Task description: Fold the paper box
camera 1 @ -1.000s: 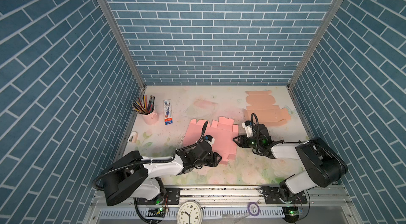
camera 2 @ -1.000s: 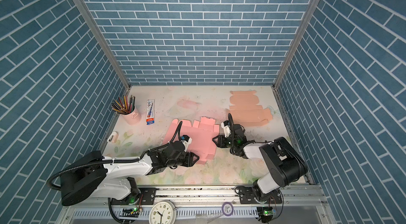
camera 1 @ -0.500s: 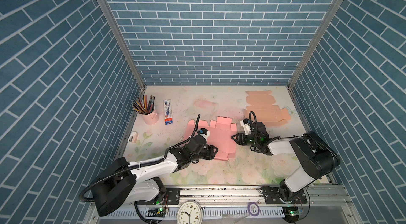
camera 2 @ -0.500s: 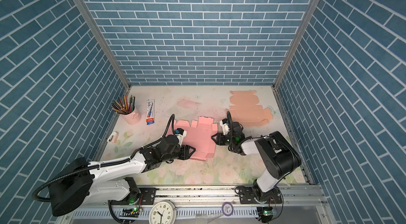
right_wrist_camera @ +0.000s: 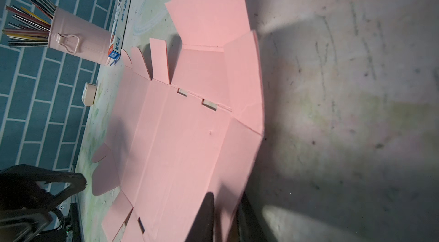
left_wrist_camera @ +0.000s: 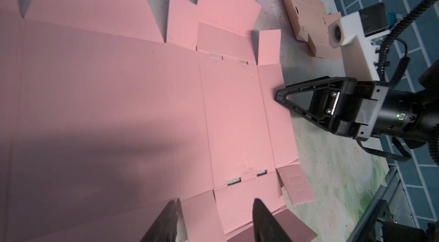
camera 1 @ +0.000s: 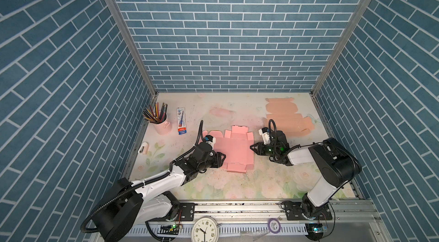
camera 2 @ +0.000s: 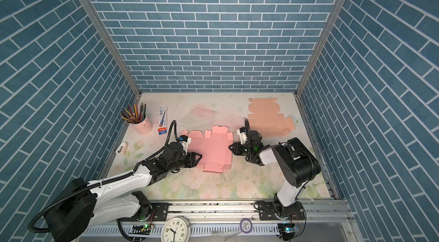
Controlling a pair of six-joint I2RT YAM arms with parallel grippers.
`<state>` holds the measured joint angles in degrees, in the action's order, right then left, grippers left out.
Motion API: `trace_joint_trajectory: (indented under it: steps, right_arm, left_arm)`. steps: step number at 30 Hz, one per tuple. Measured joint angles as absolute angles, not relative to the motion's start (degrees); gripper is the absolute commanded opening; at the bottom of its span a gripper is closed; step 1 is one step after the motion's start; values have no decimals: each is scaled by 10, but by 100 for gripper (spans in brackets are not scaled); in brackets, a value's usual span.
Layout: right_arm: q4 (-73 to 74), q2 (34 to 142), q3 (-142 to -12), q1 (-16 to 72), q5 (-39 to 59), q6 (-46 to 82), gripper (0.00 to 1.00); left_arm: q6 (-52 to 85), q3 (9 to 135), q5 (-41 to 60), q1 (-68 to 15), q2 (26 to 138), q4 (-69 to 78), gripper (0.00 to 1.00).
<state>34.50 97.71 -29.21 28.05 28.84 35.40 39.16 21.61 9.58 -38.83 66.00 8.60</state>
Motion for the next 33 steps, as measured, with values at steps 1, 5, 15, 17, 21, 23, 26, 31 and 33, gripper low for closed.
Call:
trace_joint_trajectory:
  steps: [1, 5, 15, 17, 21, 23, 26, 31, 33]
  right_arm:
    - [349, 979, -292, 280, 290, 358, 23]
    - [362, 985, -292, 279, 298, 369, 26]
    - [378, 1000, -298, 277, 305, 392, 18]
    - [377, 1004, -301, 277, 305, 392, 15]
    - [375, 1004, -303, 274, 307, 394, 10]
    - [370, 1004, -306, 272, 311, 396, 6]
    - [336, 995, -318, 264, 318, 385, 2]
    - [198, 951, -359, 230, 317, 319, 1]
    - [138, 932, -380, 215, 312, 281, 1]
  left_arm:
    - [391, 210, 98, -382, 662, 88, 52]
    - [387, 206, 104, -373, 680, 99, 52]
    - [385, 205, 119, -372, 702, 130, 52]
    - [383, 204, 119, -372, 701, 130, 52]
    - [379, 199, 118, -369, 692, 129, 52]
    - [377, 198, 118, -367, 686, 127, 52]
    - [375, 198, 118, -362, 675, 126, 52]
    - [372, 198, 117, -356, 659, 121, 52]
    - [370, 197, 116, -356, 655, 120, 52]
